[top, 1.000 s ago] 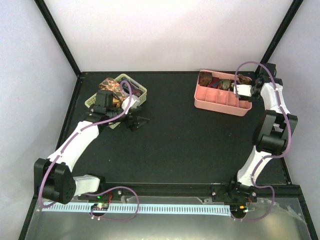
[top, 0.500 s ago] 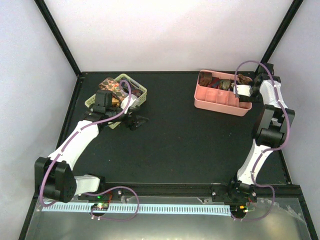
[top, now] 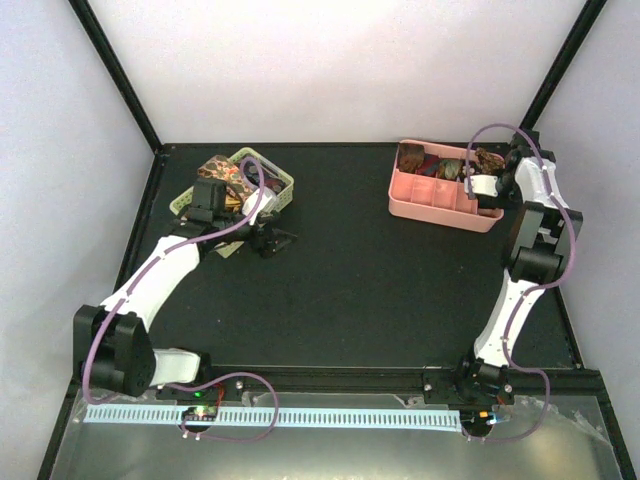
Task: Roll the ties
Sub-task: Place the tie in the storage box.
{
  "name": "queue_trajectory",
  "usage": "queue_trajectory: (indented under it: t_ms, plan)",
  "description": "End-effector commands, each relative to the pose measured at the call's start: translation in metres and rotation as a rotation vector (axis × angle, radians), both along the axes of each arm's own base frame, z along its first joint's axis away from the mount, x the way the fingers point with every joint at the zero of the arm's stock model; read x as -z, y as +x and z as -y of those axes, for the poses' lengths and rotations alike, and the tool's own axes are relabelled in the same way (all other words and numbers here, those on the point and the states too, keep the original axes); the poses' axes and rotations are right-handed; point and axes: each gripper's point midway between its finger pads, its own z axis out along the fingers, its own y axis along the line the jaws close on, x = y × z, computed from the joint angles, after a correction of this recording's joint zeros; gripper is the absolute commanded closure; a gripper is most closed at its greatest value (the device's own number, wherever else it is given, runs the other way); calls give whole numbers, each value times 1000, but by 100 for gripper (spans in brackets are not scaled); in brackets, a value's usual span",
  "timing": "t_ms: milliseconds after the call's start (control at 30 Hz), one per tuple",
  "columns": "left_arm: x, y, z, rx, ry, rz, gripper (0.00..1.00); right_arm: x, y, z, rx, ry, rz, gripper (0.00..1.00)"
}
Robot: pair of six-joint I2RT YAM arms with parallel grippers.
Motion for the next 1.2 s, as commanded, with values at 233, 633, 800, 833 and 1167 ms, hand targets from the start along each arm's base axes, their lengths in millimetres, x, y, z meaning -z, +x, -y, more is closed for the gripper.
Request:
queue_trajectory:
  t_ms: [233, 633, 800, 833, 1167]
  plan:
    - [-6, 9, 0, -2, -7, -15, 1, 31, 0, 18, 51, -51, -77, 96]
    - [-8, 9, -2, -3, -4, -12, 1, -20, 2, 11, 83, -23, 15, 60]
    - [-9, 11, -6, -24, 8, 2, 1, -55, -4, -3, 76, 5, 68, 46]
    - [-10, 12, -7, -31, 8, 5, 1, -64, -5, -5, 75, 9, 86, 43]
    - [-46, 23, -33, -191, -5, 119, 1, -171, -3, -31, 113, 140, 373, 4]
